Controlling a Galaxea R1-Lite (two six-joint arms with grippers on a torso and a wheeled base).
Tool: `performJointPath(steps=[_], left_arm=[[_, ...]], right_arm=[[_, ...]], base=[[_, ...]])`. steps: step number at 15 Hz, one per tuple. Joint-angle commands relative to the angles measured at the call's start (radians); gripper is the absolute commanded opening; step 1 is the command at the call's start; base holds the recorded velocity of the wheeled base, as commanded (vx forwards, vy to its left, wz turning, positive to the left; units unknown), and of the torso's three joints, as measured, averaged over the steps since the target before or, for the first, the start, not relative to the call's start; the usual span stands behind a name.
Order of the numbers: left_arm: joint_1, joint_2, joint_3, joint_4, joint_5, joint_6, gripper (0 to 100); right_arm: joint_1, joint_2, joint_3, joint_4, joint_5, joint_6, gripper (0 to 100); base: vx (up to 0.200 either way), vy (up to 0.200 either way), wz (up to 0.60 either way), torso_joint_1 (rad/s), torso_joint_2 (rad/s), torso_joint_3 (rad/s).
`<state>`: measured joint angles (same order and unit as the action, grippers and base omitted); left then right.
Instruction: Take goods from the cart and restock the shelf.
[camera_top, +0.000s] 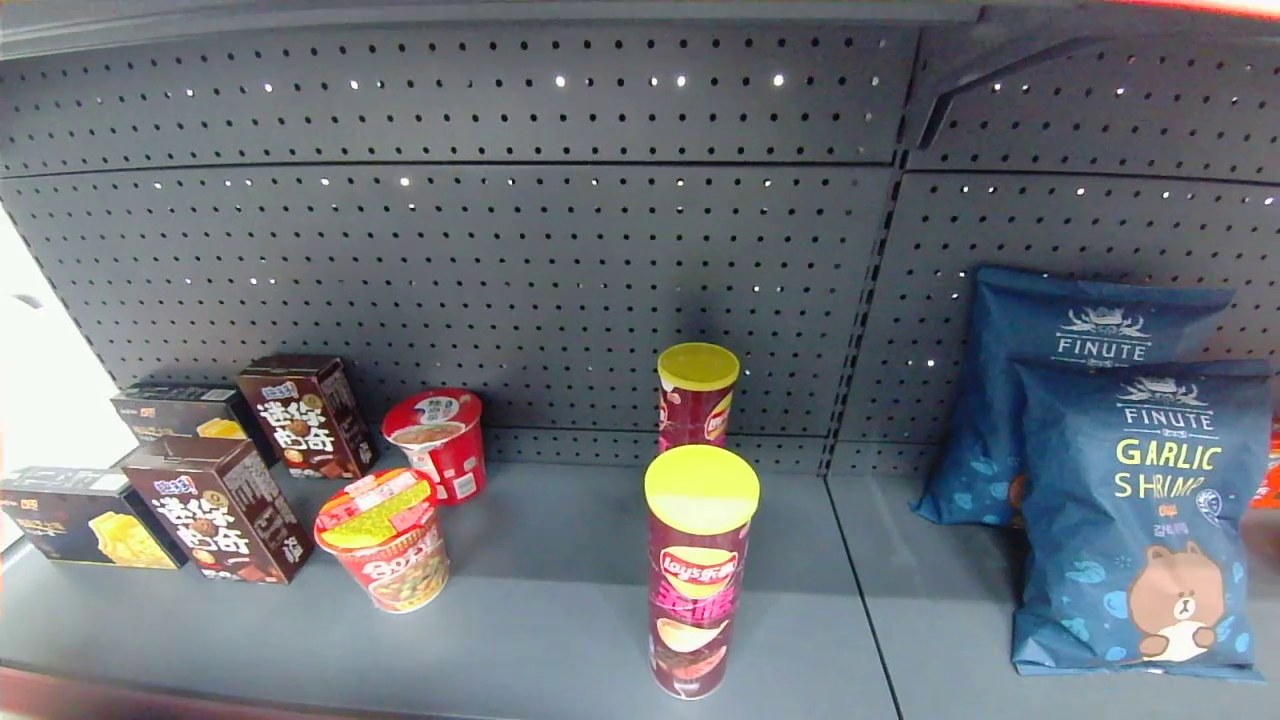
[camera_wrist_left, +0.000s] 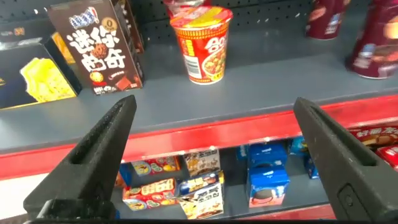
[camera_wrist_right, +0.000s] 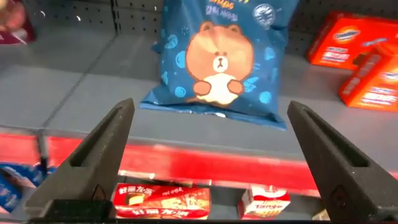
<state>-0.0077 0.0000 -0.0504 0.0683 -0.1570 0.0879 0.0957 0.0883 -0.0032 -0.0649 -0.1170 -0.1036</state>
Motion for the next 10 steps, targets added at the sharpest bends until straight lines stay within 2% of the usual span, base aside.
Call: performJointPath(steps=[1, 3, 5, 6, 10], left_arm=[[0.0, 0.0, 0.0, 0.001, -0.001, 0.001, 100], [0.0, 0.0, 0.0, 0.001, 0.001, 0.007, 100], [0.0, 0.0, 0.0, 0.001, 0.001, -0.002, 100], [0.0, 0.0, 0.0, 0.001, 0.001, 0.001, 100], [0.0, 0.0, 0.0, 0.001, -0.003, 0.009, 100]], right_arm=[[0.001, 0.005, 0.0, 0.0, 0.0, 0.004, 100], [-0.001, 0.005, 0.0, 0.0, 0.005, 0.002, 100], [0.001, 0.005, 0.0, 0.0, 0.007, 0.002, 100], [0.001, 0.005, 0.0, 0.0, 0.008, 0.002, 100], [0.001, 0.005, 0.0, 0.002, 0.008, 0.002, 100]], base=[[0.0, 0.0, 0.0, 0.0, 0.0, 0.0], [0.0, 0.0, 0.0, 0.0, 0.0, 0.0], [0.0, 0.0, 0.0, 0.0, 0.0, 0.0], [-0.2, 0.0, 0.0, 0.002, 0.0, 0.002], [0.0, 0.0, 0.0, 0.0, 0.0, 0.0]])
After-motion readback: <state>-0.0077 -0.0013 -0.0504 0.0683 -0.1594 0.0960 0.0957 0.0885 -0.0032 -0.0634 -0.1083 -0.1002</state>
